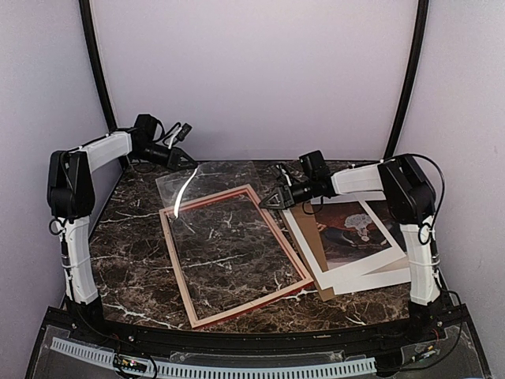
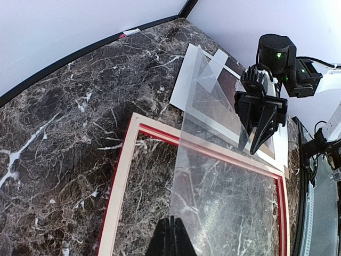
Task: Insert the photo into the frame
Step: Pass from the left arm to the right
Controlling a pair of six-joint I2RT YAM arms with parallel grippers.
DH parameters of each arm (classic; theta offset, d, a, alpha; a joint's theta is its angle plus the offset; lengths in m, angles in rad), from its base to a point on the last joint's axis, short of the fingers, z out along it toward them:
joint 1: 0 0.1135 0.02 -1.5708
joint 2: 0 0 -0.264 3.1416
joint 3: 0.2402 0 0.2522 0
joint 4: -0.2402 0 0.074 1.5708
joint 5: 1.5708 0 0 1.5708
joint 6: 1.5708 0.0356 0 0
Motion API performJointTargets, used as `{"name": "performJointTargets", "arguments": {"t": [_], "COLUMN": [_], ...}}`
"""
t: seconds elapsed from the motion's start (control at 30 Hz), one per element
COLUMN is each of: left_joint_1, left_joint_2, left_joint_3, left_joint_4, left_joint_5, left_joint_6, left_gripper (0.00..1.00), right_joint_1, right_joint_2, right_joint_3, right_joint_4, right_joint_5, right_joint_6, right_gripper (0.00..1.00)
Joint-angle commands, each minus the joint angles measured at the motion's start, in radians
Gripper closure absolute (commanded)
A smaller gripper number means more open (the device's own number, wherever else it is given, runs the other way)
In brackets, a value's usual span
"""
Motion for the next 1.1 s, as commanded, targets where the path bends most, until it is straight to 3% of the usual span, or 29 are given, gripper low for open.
{"name": "performJointTargets", "arguments": {"t": [0.0, 0.53, 0.87, 1.07], "left_joint_1": [0.010, 0.012, 0.012, 0.012], "left_joint_2": [-0.085, -0.091, -0.093, -0.095], "left_joint_3": [-0.031, -0.070, -0.085, -0.098], "left_joint_4": [0.089, 0.149, 0.177, 0.188], "left_joint_5": [0.000, 0.041, 0.064, 0.062], "left_joint_6": [-0.042, -0.081, -0.098, -0.100], "left_gripper": [1.00, 1.00, 1.00, 1.00], "right_joint_1": [-0.001, 0.009, 0.012, 0.013], "right_joint_2": [-0.043, -0.007, 0.000, -0.003], "right_joint_3": [-0.028, 0.021, 0.035, 0.032], "right_joint_4": [0.087, 0.046, 0.037, 0.042], "right_joint_5": [-0.038, -0.021, -0.015, -0.020], "right_joint_6": [0.045, 0.061, 0.068, 0.079], "right_gripper": [0.81, 0.78, 0.83, 0.91]}}
